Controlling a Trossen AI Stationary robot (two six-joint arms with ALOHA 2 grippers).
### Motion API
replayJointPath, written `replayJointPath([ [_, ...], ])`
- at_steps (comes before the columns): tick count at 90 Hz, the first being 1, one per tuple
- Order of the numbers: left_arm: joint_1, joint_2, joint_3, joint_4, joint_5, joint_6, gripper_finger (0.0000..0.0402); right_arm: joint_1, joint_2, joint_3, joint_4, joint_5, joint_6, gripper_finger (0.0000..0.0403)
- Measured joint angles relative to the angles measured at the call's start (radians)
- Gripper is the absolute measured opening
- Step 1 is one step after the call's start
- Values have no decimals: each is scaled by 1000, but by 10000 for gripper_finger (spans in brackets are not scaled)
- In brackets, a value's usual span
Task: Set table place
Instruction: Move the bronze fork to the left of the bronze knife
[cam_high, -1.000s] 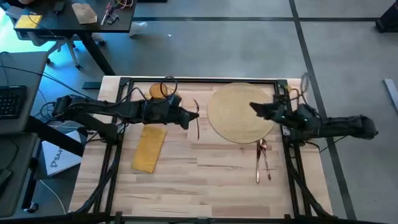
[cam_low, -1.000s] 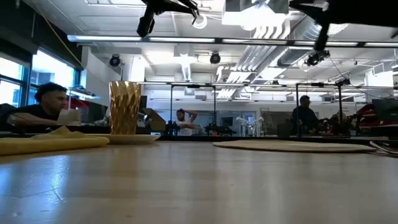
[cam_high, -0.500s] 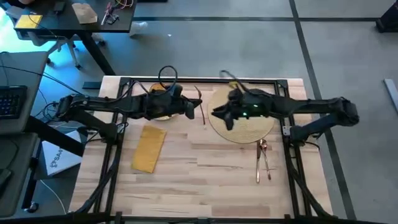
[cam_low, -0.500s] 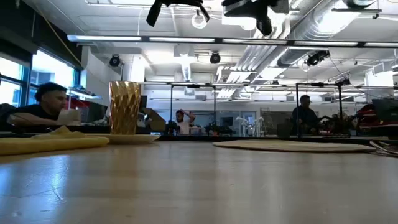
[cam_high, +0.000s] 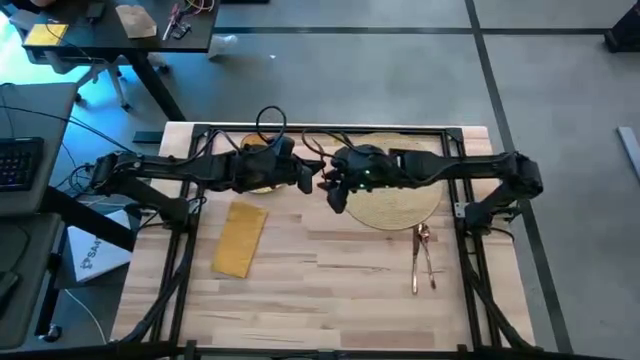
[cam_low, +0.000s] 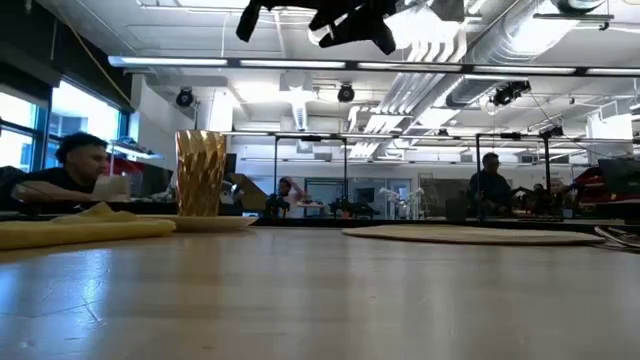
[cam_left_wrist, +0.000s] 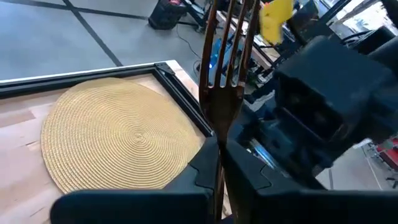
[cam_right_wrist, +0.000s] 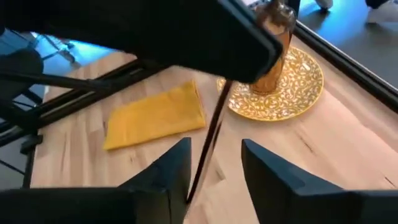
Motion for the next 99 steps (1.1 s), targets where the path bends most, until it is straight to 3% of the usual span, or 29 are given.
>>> replayJointPath([
  [39, 0, 0, 0, -34, -3, -1, 0, 0, -20, 0, -17, 19, -1, 8],
  [55, 0, 0, 0, -52, 5, 17, 4, -4, -20, 0, -37, -23, 79, 1],
  [82, -1, -1, 0, -169, 55, 120, 82, -3, -49, -127, -61, -114, 269, 0],
  [99, -1, -5, 0, -249, 89, 104, 120, 30, -201, -340, -62, -158, 490, 0],
])
